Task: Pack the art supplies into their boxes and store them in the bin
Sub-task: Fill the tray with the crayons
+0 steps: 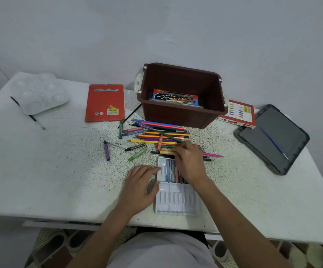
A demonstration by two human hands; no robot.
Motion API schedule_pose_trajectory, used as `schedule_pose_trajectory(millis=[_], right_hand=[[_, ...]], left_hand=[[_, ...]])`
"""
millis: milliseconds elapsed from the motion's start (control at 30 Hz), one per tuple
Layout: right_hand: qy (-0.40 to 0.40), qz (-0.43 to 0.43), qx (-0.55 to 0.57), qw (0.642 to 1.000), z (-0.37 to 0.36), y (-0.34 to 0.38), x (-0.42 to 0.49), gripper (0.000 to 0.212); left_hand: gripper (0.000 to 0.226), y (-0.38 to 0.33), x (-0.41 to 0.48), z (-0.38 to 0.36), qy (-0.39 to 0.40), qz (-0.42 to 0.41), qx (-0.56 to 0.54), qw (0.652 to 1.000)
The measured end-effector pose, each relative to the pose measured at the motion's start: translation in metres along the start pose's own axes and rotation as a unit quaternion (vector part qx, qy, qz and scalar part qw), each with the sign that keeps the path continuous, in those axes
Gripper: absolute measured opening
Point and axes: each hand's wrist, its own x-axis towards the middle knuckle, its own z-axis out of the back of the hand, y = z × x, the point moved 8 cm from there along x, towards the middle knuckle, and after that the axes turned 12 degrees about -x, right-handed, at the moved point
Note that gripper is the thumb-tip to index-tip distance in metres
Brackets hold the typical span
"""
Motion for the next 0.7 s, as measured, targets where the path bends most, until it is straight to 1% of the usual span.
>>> schedule_pose_trajectory(millis=[100, 233, 300, 433, 533, 600, 700], right_hand=[[0.024, 0.009, 0.003, 1.000, -0.002, 0.000, 0.006, 0.016], [0.036, 0.014, 0.004, 0.999, 0.000, 0.001, 0.007, 0.015], [0.038, 0.009, 0.026, 0.999, 0.003, 0.000, 0.005, 0.014], [0.038, -0.019, 0.143, 0.989, 0.020, -0.002, -0.001, 0.011], [0.067, -0.055, 0.229, 0.970, 0.026, -0.006, -0.009, 0.011], [0.084, -0.085, 0.287, 0.951, 0.025, -0.010, -0.016, 0.013], [0.101, -0.094, 0.326, 0.935, 0.023, -0.010, -0.025, 0.014]], left_hand=[[0.040, 0.000, 0.000, 0.000, 0.001, -0.004, 0.000, 1.000], [0.041, 0.001, 0.000, -0.001, 0.004, -0.001, -0.002, 1.000], [0.042, 0.003, 0.000, -0.002, 0.008, 0.000, 0.001, 1.000], [0.043, 0.004, 0.000, -0.002, 0.007, 0.000, 0.002, 1.000], [0.043, 0.004, 0.000, -0.002, 0.006, -0.001, 0.003, 1.000], [0.043, 0.004, 0.000, -0.002, 0.007, 0.000, 0.003, 1.000], [0.044, 0.004, 0.000, -0.002, 0.006, 0.001, 0.003, 1.000]])
